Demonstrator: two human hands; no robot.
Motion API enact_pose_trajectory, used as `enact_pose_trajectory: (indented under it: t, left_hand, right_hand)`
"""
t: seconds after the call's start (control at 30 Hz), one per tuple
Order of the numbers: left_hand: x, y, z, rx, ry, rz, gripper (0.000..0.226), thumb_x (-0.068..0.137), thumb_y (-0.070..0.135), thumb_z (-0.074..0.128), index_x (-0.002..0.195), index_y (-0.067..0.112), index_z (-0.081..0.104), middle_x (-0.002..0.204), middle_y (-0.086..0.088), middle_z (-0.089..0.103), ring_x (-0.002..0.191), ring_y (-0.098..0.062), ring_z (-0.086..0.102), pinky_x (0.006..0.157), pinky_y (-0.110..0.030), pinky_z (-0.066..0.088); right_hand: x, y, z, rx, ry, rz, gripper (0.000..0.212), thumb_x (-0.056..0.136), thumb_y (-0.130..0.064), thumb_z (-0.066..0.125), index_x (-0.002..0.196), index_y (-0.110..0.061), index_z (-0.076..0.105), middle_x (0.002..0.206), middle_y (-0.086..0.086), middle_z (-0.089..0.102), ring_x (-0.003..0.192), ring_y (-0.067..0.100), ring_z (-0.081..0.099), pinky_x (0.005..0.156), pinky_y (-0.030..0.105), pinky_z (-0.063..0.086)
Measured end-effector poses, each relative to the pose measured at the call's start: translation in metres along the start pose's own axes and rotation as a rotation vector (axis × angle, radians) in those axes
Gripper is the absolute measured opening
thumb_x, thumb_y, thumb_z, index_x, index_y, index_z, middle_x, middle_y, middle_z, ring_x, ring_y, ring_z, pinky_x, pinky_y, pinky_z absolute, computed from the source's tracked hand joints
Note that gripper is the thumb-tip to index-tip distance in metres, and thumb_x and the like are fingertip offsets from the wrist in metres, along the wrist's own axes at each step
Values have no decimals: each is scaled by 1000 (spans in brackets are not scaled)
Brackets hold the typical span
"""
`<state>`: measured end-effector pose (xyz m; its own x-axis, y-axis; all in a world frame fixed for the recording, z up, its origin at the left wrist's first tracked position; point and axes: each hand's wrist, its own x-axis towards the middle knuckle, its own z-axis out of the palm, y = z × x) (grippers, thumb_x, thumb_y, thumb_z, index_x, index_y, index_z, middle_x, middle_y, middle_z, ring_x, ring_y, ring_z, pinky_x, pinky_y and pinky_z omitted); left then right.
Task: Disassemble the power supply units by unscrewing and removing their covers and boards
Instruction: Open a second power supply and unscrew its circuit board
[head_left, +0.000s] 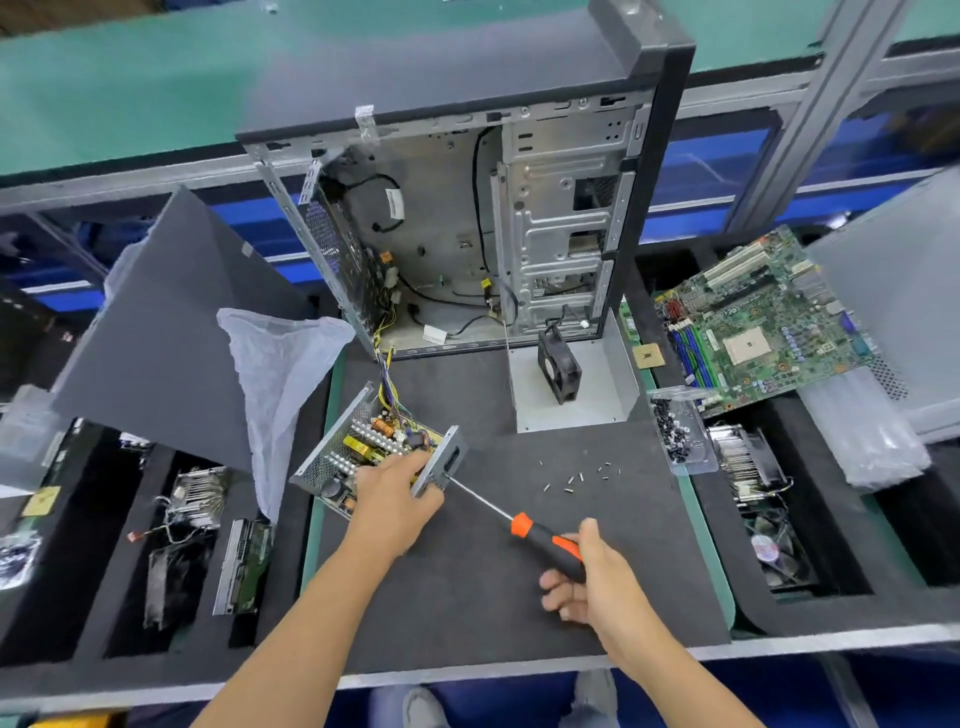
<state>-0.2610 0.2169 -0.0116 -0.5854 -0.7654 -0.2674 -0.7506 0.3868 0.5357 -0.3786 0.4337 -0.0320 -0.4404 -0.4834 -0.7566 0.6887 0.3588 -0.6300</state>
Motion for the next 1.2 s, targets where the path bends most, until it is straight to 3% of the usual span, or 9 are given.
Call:
enact_pose_trajectory:
  t: [0.2, 0.27, 0.4, 0.5, 0.63, 0.73, 0.83, 1.03, 1.2]
  left_hand:
    - [3, -42, -27, 18, 30, 53, 19, 92, 28, 59, 109, 32, 66, 93, 3, 58, 84, -19, 31, 66, -33, 33]
    - [4, -54, -37, 27, 50, 87, 19, 91, 26, 59, 108, 26, 68, 90, 0, 60, 74, -16, 26, 70, -35, 38]
    - [4, -81, -62, 16, 49, 126, 20, 88, 19, 57, 105, 17, 68, 88, -6, 61, 80, -25, 37, 84, -39, 41]
    - [5, -102, -77, 18, 48, 129, 22, 88, 17, 56, 106, 15, 69, 89, -7, 61, 80, -24, 35, 87, -40, 42]
    - [8, -130, -92, 28, 72, 138, 19, 90, 18, 57, 105, 14, 68, 90, -6, 62, 73, -17, 28, 81, -36, 35]
    - [10, -149, -103, 4, 73, 114, 17, 89, 18, 57, 102, 14, 67, 87, -6, 59, 71, -15, 25, 74, -34, 35]
    - [12, -170, -116, 7, 74, 106, 14, 90, 20, 59, 100, 16, 67, 87, -5, 59, 79, -20, 31, 66, -26, 34]
    - [13, -207, -147, 17, 48, 96, 3, 89, 17, 58, 89, 19, 61, 74, 3, 48, 73, -9, 31, 59, -19, 30]
    - [14, -235, -174, 88, 95, 107, 9, 88, 16, 63, 84, 8, 61, 59, 5, 39, 65, -18, 34, 64, -24, 31]
  right_hand:
    - [-5, 32, 45, 91, 31, -148, 22, 95, -22, 64, 112, -8, 62, 85, 15, 68, 66, 23, 63, 61, 31, 52]
    - [-6, 42, 60, 105, 37, -195, 24, 91, -12, 69, 115, -11, 63, 97, 15, 66, 74, 25, 68, 65, 30, 55]
    - [-5, 57, 96, 123, 54, -229, 35, 87, 3, 68, 119, -11, 61, 109, 12, 63, 83, 27, 71, 69, 29, 59]
    - [-6, 59, 125, 123, 43, -212, 22, 97, -16, 60, 119, -11, 61, 103, 13, 65, 74, 28, 69, 65, 31, 56]
    - [-5, 62, 152, -92, 24, -73, 48, 105, -49, 31, 112, -14, 63, 83, 20, 69, 49, 28, 57, 46, 27, 40]
    - [-5, 68, 172, -180, 18, -50, 35, 104, -40, 41, 110, -14, 63, 76, 15, 68, 43, 24, 50, 45, 25, 37]
    - [-8, 74, 192, -151, -35, -69, 16, 97, -23, 61, 107, -11, 63, 82, 14, 69, 51, 27, 56, 50, 31, 48]
    - [-12, 85, 244, -211, -174, -11, 33, 80, 6, 75, 107, -4, 58, 79, 14, 66, 60, 28, 61, 61, 36, 55]
    - [-11, 84, 289, -334, -217, 43, 19, 97, -26, 61, 110, -11, 60, 81, 8, 68, 61, 19, 63, 53, 27, 47]
